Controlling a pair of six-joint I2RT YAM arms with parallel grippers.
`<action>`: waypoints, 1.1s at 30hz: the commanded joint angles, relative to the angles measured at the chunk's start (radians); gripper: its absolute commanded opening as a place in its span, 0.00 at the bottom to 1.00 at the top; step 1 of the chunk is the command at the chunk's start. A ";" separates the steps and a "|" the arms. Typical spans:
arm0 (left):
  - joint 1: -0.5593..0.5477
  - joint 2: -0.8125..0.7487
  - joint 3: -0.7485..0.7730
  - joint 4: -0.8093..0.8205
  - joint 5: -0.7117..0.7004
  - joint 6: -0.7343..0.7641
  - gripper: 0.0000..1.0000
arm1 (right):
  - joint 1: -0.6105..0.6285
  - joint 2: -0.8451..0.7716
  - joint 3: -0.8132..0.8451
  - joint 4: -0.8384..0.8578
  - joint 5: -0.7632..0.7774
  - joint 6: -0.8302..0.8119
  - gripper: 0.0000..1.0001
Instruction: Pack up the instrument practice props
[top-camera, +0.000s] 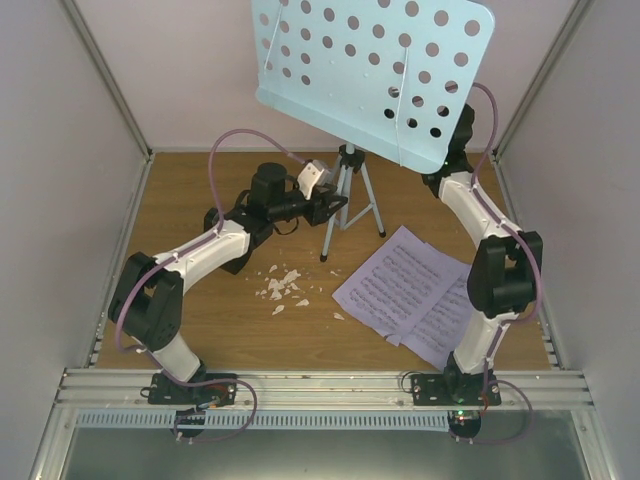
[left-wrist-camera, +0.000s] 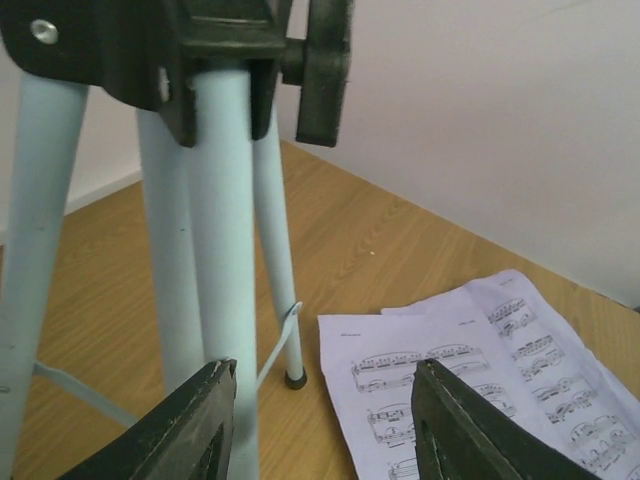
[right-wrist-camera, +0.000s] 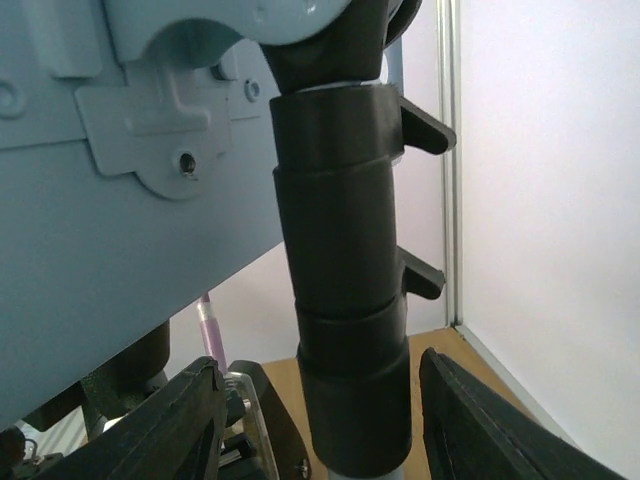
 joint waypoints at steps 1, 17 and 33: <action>0.004 0.005 0.008 0.042 -0.077 0.019 0.50 | 0.014 0.034 0.068 -0.092 -0.004 -0.069 0.55; 0.007 0.074 0.040 0.069 -0.052 0.030 0.42 | 0.033 0.046 0.101 -0.145 -0.007 -0.119 0.19; -0.001 0.006 -0.012 0.228 -0.075 0.025 0.00 | 0.077 -0.063 -0.045 -0.105 0.027 -0.127 0.00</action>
